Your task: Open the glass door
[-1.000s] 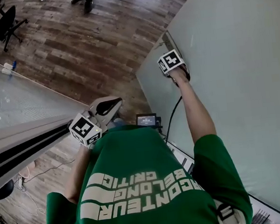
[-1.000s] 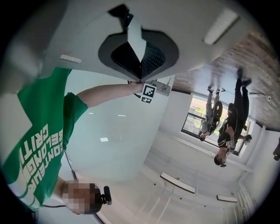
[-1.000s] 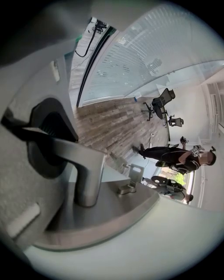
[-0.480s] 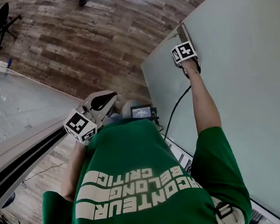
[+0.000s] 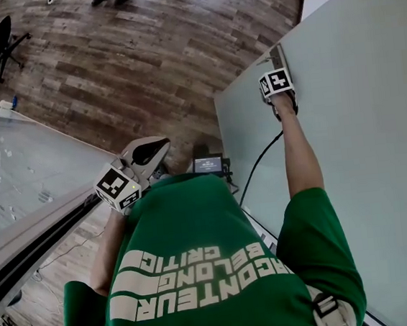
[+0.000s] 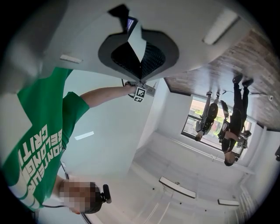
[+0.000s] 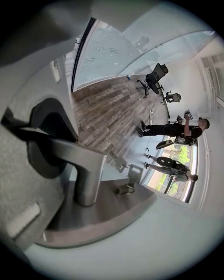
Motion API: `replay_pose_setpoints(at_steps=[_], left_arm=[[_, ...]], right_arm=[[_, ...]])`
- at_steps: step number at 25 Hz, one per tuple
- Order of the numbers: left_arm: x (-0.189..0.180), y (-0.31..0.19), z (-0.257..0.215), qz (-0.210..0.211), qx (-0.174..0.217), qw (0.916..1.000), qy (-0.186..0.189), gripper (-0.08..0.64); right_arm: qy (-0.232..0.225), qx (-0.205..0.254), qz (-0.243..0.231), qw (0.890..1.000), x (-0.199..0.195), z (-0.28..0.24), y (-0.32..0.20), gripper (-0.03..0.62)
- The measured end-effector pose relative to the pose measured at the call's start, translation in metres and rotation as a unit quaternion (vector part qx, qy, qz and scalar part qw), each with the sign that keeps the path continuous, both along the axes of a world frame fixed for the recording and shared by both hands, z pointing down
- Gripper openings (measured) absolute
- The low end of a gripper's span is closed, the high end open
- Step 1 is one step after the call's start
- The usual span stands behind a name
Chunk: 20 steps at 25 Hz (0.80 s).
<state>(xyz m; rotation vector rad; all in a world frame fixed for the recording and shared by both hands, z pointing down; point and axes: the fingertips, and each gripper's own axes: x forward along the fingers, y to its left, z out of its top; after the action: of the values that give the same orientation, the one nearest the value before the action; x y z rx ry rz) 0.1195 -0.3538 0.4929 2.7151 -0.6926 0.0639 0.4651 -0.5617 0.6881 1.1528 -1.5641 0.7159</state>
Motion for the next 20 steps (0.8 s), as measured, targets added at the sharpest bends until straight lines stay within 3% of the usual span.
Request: replay_pose_setpoints(at_steps=[20], left_arm=[[0.075, -0.032, -0.009, 0.013, 0.002, 0.9999, -0.008, 0.009]], right_arm=[[0.008, 0.000, 0.102, 0.995, 0.139, -0.001, -0.014, -0.008]])
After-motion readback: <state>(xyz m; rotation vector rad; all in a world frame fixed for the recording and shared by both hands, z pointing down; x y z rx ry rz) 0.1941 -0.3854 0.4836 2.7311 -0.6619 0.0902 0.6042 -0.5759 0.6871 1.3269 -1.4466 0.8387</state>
